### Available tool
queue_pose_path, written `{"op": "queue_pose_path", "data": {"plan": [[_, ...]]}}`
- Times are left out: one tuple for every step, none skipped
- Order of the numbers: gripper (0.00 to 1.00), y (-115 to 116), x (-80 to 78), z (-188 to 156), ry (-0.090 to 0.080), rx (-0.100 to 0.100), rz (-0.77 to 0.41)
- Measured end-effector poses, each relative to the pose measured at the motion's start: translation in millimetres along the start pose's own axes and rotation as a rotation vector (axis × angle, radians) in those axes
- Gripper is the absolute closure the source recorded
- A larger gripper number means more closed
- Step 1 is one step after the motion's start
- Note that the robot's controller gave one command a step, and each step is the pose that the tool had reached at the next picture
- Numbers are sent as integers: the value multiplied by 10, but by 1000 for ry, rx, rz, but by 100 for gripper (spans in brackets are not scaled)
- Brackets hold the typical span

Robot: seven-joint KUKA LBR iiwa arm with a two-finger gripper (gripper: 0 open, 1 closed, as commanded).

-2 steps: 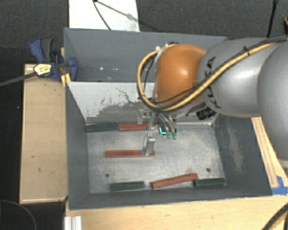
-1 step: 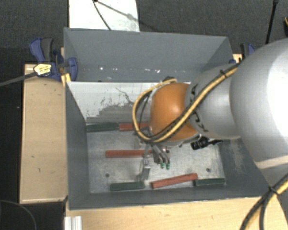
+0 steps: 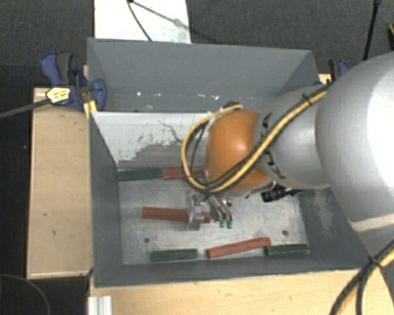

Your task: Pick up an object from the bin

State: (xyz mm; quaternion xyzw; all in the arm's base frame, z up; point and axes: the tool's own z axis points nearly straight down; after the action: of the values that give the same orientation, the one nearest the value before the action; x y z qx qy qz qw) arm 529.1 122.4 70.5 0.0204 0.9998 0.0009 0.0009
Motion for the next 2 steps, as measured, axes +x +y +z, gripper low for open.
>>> {"op": "queue_pose_path", "data": {"plan": [[0, -1, 0, 1, 0, 0, 1], [100, 1, 1, 1, 0, 0, 4]]}}
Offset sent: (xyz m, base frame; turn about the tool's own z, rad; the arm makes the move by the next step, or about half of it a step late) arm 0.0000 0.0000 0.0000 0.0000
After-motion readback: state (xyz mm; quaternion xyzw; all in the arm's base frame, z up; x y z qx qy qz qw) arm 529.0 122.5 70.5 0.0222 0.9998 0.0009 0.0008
